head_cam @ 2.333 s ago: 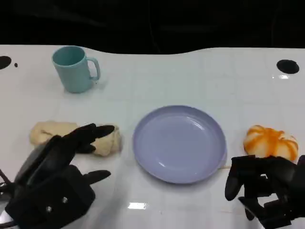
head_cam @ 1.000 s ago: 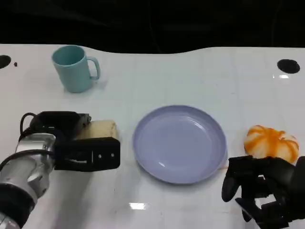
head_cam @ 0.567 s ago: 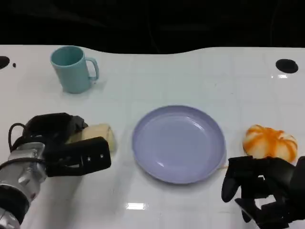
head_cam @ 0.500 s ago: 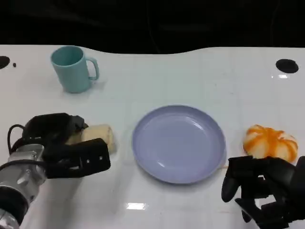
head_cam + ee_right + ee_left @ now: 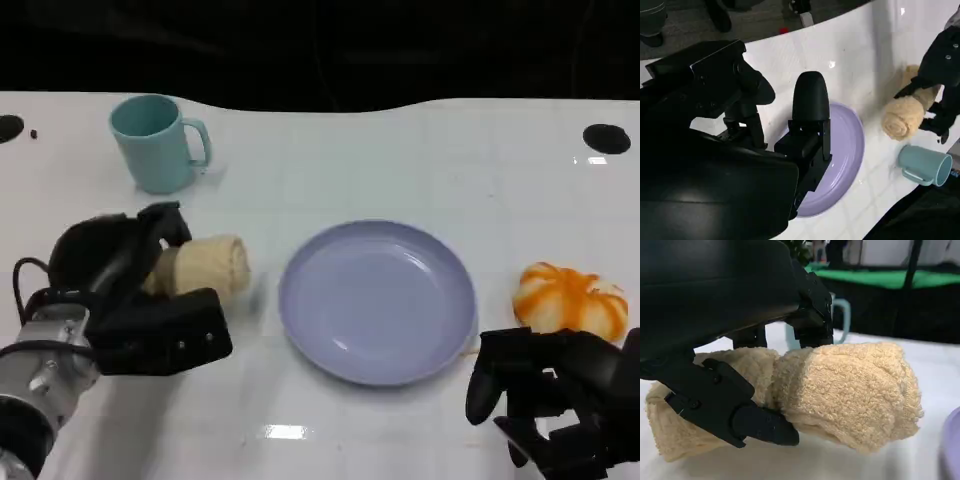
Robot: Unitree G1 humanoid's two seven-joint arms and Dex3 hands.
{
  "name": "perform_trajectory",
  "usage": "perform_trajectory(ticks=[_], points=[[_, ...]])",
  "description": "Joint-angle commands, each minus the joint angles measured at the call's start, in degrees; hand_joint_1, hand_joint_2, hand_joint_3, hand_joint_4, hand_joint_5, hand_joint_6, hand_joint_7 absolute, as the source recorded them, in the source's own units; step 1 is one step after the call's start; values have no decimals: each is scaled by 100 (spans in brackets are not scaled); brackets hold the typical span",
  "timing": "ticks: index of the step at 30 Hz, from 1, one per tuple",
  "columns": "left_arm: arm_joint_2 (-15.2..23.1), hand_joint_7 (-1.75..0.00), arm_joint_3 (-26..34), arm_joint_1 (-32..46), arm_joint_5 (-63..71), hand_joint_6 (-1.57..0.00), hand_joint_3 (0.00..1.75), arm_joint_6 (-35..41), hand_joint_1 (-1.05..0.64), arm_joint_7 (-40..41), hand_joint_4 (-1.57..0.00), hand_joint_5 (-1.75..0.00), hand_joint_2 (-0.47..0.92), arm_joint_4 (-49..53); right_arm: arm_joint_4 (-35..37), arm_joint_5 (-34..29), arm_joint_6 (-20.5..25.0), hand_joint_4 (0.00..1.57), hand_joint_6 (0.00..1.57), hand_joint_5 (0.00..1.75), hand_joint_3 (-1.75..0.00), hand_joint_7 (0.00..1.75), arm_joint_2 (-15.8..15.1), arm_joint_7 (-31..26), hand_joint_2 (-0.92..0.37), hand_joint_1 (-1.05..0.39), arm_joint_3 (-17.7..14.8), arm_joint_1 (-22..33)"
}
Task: Grasp the towel on the left side of the plate with the left hand and place it into the plate.
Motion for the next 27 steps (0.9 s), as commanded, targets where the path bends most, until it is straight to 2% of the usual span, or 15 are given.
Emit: perform_trajectory(ticks=[1,4,10,11,12,13,16,20,27], points=[[-55,-175,109,42,-108,-62,80,-116,-20,43,-82,-175,67,-738,5,26,-1,69,68,168,-106,143,-71,5,-60,6,-80,11],[-142,-175,130,52,-183,-65,92,-160,-19,-116,-84,-175,58,-1121,22,4,17,69,68,168,-106,143,-82,3,-60,6,-64,3],[-348,-174,64,-12,-114,-65,91,-117,-19,-458,-87,-175,53,-1561,10,52,35,69,68,168,-105,142,-73,19,-61,6,-84,29],[-387,-168,51,-13,-99,-66,91,-92,-19,-529,-87,-175,53,-1661,-19,48,70,69,68,168,-105,142,-74,14,-62,6,-73,36],[-421,-153,42,-10,-93,-72,92,-86,-19,-582,-87,-175,53,-1746,-41,47,98,69,68,168,-105,142,-75,11,-62,7,-66,44],[-454,-152,34,-6,-96,-73,95,-97,-18,-629,-86,-175,51,-1820,-62,42,125,69,68,169,-104,143,-77,8,-62,7,-59,49],[-579,-172,23,30,-183,-71,109,-180,-19,-829,-88,-175,44,-2013,-79,-4,70,69,68,169,-103,143,-103,8,-63,7,-42,79],[-819,-174,-162,-1,-51,-70,117,-99,-20,-1033,-90,-175,40,-2144,-104,22,68,68,68,169,-102,143,-106,12,-63,7,-75,128],[-1099,-175,-480,-100,140,-63,110,133,-22,-1447,-85,-175,44,-2162,-169,46,30,69,68,169,-103,144,-88,8,-63,7,-95,194]])
